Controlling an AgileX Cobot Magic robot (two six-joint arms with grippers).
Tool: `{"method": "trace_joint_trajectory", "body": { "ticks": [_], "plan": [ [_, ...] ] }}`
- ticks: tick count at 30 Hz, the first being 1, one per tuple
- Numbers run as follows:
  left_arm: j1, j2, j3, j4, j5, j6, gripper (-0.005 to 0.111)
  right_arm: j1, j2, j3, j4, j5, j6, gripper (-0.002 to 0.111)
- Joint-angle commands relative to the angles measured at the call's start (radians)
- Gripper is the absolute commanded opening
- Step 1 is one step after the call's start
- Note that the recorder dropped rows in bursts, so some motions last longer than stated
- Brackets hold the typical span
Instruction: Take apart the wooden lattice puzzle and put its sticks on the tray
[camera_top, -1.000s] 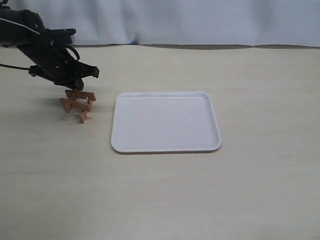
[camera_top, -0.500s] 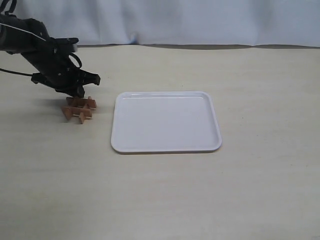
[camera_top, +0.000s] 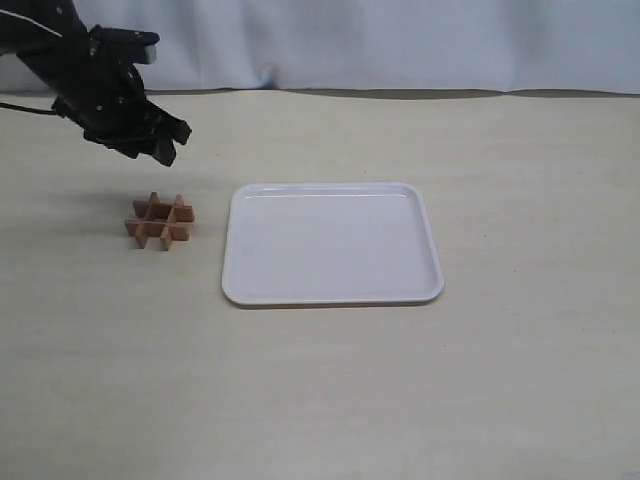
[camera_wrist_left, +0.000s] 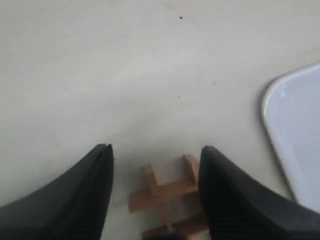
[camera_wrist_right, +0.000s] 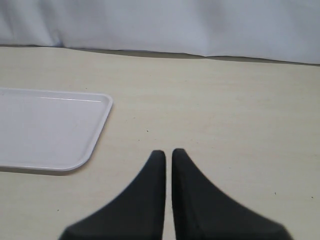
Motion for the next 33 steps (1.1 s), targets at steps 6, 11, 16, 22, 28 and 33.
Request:
{"method": "trace_joint_trajectory", "body": {
  "ticks": [6,11,16,22,28,33],
  "plan": [
    [-0.004,-0.015,0.007,0.233,0.155,0.34,0.05,-0.004,-0.006,0.001,-0.001,-0.009,0.001,0.004],
    [-0.004,-0.015,0.007,0.21,0.128,0.512,0.05,-0.004,-0.006,0.001,-0.001,-0.009,0.001,0.004],
    [-0.004,-0.013,0.007,0.216,0.189,0.759,0.05,-0.004,-0.006,0.001,-0.001,-0.009,0.001,0.004],
    [-0.004,0.027,0.007,0.219,0.158,0.863,0.043,-0.004,-0.006,0.001,-0.001,-0.009,0.001,0.004],
    [-0.006,0.072,0.007,0.217,0.135,0.89,0.043,-0.004,-0.006,0.001,-0.001,-0.009,0.001,0.004],
    [-0.006,0.074,0.007,0.189,0.055,0.905,0.043,-0.004,-0.006,0.001,-0.001,-0.009,0.001,0.004]
  ]
}}
